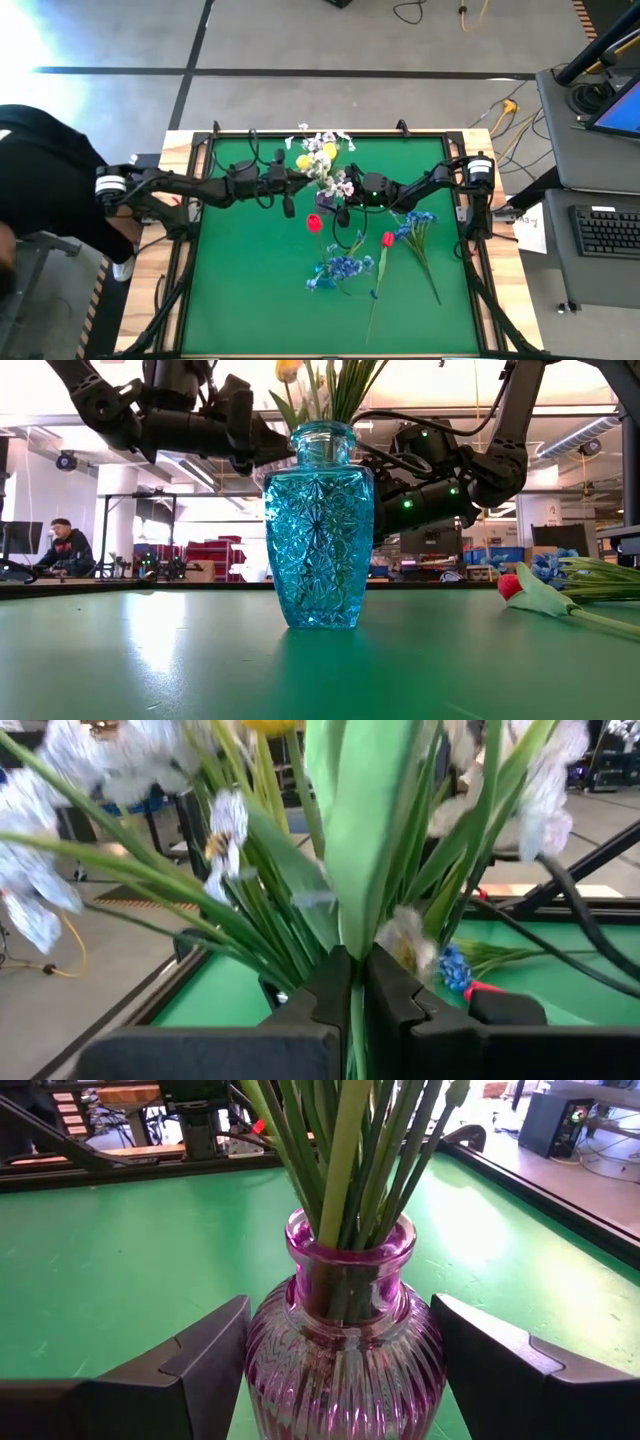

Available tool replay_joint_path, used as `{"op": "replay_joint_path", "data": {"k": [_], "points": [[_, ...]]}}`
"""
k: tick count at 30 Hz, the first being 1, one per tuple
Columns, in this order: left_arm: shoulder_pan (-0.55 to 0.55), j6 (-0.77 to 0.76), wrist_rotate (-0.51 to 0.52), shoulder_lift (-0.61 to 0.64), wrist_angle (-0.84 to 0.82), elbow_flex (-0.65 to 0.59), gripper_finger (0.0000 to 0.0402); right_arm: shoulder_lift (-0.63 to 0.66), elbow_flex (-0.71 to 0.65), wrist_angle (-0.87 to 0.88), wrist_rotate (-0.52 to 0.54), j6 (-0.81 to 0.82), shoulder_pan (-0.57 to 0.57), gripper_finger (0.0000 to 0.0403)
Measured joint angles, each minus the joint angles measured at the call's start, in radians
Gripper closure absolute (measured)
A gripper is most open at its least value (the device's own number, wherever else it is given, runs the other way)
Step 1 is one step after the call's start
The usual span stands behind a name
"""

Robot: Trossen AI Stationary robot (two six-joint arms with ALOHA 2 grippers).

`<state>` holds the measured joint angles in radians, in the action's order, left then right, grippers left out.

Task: Sort flowers into vase by color
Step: Put the yellow flower into the violet vase

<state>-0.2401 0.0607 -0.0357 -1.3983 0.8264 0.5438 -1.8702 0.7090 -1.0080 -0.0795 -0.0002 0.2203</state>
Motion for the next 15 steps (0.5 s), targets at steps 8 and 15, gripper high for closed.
{"op": "replay_joint_path", "data": {"k": [8, 15], "points": [[0.000, -0.010, 0.000, -0.022, 0.013, 0.000, 0.0402, 0.001, 0.000, 0.006, 0.000, 0.000, 0.000, 0.0126], [0.000, -0.010, -0.001, -0.039, 0.001, 0.000, 0.0402, 0.001, 0.000, 0.007, 0.001, 0.006, 0.000, 0.0122]]}}
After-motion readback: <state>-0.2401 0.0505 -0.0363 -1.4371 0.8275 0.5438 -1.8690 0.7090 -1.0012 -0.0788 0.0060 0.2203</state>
